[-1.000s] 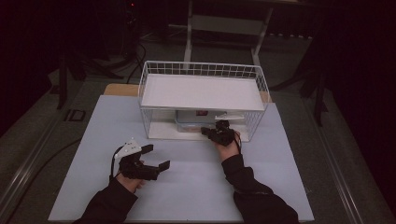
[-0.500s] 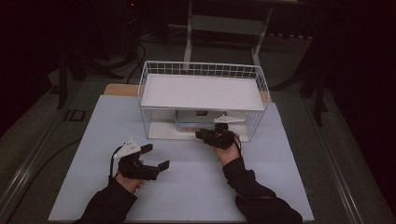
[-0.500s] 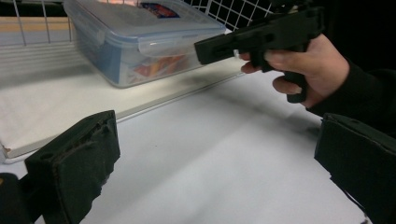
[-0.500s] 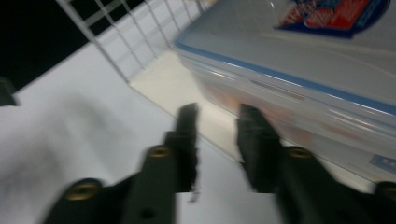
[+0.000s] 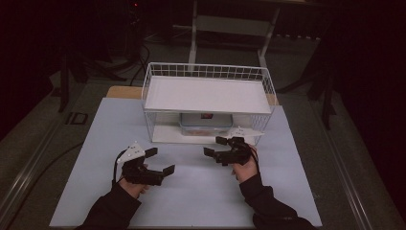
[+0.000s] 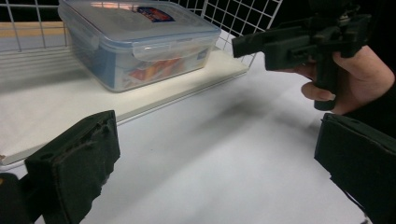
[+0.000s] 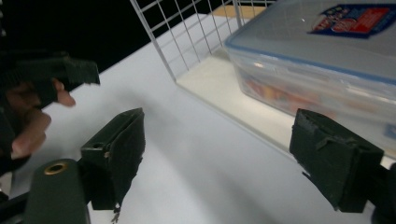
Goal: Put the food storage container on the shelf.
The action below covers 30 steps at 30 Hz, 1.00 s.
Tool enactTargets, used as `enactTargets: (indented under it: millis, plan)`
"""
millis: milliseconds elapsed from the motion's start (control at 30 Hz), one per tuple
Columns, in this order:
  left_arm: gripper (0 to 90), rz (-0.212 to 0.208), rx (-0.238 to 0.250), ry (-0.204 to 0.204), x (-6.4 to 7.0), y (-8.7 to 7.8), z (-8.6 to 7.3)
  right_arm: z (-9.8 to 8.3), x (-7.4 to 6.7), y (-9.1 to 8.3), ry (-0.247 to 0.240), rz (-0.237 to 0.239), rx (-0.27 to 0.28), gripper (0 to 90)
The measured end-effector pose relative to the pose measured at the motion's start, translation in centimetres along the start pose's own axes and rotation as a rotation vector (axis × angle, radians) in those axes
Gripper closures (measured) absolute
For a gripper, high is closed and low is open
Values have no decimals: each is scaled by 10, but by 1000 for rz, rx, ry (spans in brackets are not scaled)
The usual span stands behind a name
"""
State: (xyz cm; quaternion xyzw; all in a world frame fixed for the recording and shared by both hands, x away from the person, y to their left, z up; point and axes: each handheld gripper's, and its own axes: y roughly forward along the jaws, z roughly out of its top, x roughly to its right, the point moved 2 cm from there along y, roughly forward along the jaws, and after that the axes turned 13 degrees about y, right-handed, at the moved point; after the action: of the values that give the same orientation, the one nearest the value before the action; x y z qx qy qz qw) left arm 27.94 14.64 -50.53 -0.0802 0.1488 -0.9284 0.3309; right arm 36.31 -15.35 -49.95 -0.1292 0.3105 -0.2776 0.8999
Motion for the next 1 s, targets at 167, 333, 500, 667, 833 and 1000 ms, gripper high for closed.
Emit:
enactTargets:
  millis: [167, 333, 500, 667, 833, 1000]
  plan:
    - [1, -5, 1, -1, 2, -1, 1, -10, -4, -17, -28, -25, 10, 169]
    - [2, -17, 5, 20, 5, -2, 4, -19, -7, -38, -56, -54, 22, 157]
    - [1, -30, 5, 35, 8, -4, 4, -28, -8, -58, -78, -72, 34, 155]
    - [1, -44, 8, 45, 11, -7, 4, -37, -9, -72, -79, -80, 29, 156]
    - [1, -38, 12, 60, 13, -13, 4, -41, -11, -86, -90, -99, 51, 156]
    - [1, -35, 18, 58, 13, -23, 2, -48, -12, -100, -106, -111, 47, 156]
